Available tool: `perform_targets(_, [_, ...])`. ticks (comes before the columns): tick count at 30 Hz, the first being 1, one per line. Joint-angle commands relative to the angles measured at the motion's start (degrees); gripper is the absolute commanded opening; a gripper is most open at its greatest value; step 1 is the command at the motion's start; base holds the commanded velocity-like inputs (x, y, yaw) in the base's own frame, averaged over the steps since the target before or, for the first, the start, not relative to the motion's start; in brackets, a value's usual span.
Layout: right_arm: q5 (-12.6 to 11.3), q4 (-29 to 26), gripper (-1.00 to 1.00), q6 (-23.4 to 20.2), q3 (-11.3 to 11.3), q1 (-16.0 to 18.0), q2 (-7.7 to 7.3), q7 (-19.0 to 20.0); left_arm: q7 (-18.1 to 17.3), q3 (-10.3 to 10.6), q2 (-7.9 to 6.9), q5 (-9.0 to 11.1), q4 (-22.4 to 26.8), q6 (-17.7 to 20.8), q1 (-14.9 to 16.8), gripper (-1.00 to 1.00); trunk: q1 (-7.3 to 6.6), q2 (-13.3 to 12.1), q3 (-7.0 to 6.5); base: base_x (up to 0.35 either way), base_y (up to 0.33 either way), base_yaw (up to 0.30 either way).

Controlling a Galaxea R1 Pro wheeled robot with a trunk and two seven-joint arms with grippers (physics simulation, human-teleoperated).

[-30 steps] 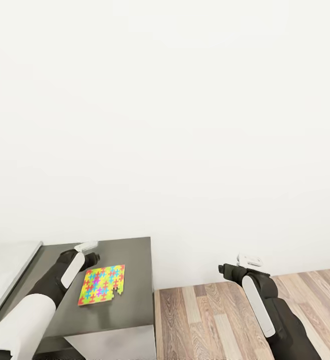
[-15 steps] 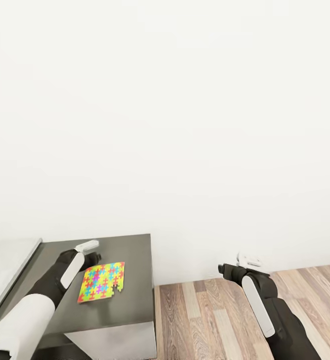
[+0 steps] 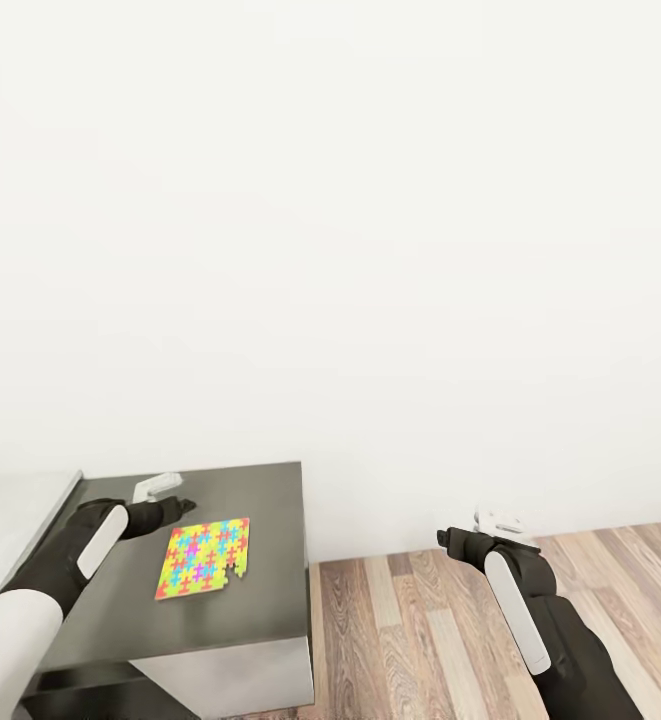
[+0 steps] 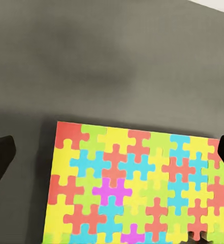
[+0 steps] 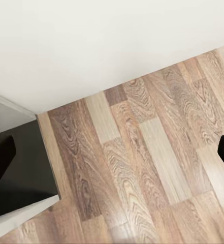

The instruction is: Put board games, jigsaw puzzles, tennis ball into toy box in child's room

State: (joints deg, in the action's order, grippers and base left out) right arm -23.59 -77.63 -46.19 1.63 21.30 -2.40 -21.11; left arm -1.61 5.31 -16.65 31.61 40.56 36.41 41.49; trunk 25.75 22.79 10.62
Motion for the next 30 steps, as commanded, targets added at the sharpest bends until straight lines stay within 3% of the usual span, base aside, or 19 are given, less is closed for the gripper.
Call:
perform_targets(1, [-0.58,-0.06,1.00,-0.13,0.16,0.05,-0.06,-0.60,-0.40,0.18,-0.18,-0.12,0.04,0.16,0.05,1.00,0.03,0.13,0.22,0.000,0.000,0.000])
perform_targets(30, [-0.61,0.02,1.00,-0.13,0.14,0.06,0.00,-0.60,-0.67,0.49,-0.14,-0.27,0.04,-0.23,0.06,1.00,0.03,0.13,2.95,0.000,0.000,0.000])
